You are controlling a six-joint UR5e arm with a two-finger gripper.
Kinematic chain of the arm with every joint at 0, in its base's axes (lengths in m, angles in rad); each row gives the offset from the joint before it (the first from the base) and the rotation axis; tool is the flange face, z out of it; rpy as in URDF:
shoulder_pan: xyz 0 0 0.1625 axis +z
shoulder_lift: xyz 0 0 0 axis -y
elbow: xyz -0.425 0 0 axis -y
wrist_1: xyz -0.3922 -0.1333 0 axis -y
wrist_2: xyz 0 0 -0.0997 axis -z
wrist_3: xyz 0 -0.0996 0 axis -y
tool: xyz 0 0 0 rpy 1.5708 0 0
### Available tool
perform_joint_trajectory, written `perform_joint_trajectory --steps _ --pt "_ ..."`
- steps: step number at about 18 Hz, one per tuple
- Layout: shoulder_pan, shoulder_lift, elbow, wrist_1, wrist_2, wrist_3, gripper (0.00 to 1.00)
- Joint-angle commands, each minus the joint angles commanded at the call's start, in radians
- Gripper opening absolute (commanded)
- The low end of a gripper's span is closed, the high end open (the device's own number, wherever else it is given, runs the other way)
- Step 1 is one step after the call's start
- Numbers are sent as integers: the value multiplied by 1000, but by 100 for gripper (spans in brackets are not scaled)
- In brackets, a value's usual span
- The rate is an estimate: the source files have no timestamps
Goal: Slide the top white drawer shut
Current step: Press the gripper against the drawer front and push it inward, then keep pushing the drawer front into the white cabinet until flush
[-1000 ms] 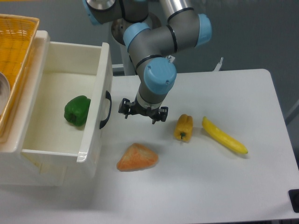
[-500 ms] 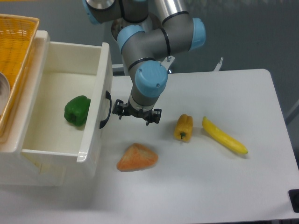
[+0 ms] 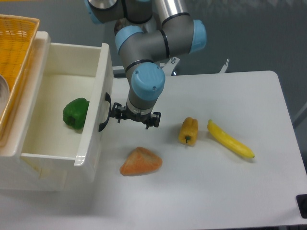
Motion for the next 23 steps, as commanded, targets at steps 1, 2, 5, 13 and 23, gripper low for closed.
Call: perform_joint_trajectory --steps 1,2,5,13,23 --pt "-2 0 2 -2 0 -2 100" --pt "-3 0 2 -2 2 -3 100" --pt "-12 2 5 -2 0 0 100" --pt "-44 8 5 -2 0 -5 100" --pt "-74 12 6 -2 -2 -5 100"
